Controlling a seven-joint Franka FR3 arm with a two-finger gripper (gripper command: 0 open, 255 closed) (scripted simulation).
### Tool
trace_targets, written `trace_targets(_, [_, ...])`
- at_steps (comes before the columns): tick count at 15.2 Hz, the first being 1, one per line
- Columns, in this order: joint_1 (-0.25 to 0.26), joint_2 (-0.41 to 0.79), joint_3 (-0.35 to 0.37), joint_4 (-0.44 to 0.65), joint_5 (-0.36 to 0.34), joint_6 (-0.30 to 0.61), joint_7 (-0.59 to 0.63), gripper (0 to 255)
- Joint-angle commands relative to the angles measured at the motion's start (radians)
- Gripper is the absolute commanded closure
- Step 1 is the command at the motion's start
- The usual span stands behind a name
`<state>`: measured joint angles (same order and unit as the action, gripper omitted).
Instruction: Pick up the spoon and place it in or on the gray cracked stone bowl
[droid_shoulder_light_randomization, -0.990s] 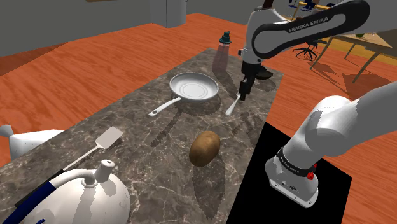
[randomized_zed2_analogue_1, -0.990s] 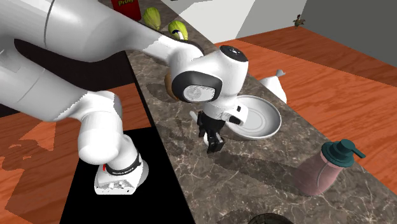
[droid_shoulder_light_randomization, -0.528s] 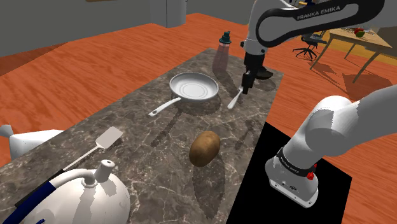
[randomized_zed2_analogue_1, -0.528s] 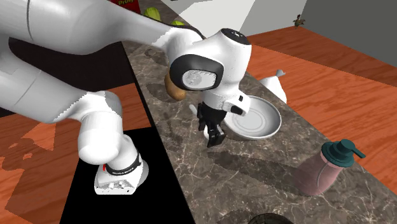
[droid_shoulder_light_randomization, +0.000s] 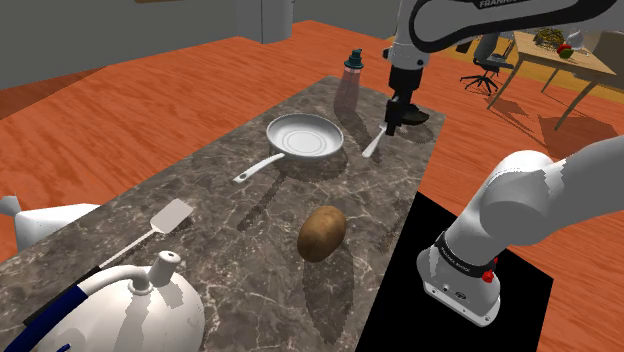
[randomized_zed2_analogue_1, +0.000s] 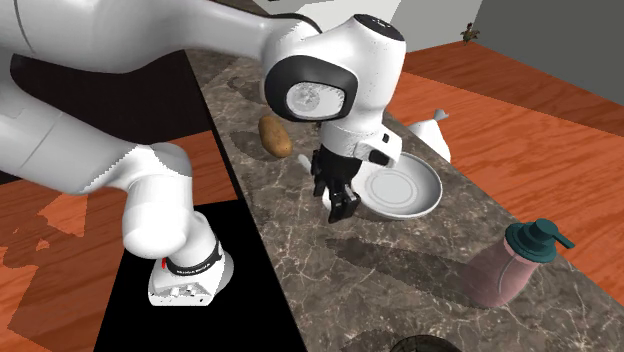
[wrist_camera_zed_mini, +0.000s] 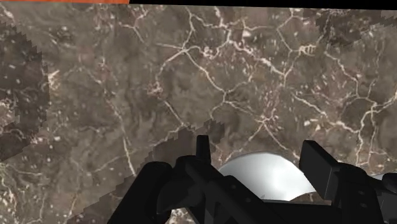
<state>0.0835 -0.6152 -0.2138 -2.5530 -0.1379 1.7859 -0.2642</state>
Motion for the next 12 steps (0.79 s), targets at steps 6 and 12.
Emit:
trace_targets(6, [-0.054,0.125,-0.13,0.116,-0.068,0.023,-0.158,255])
trace_targets(12, [-0.082,0.277,-0.245,0.26,-0.082,0.046,-0.309,255])
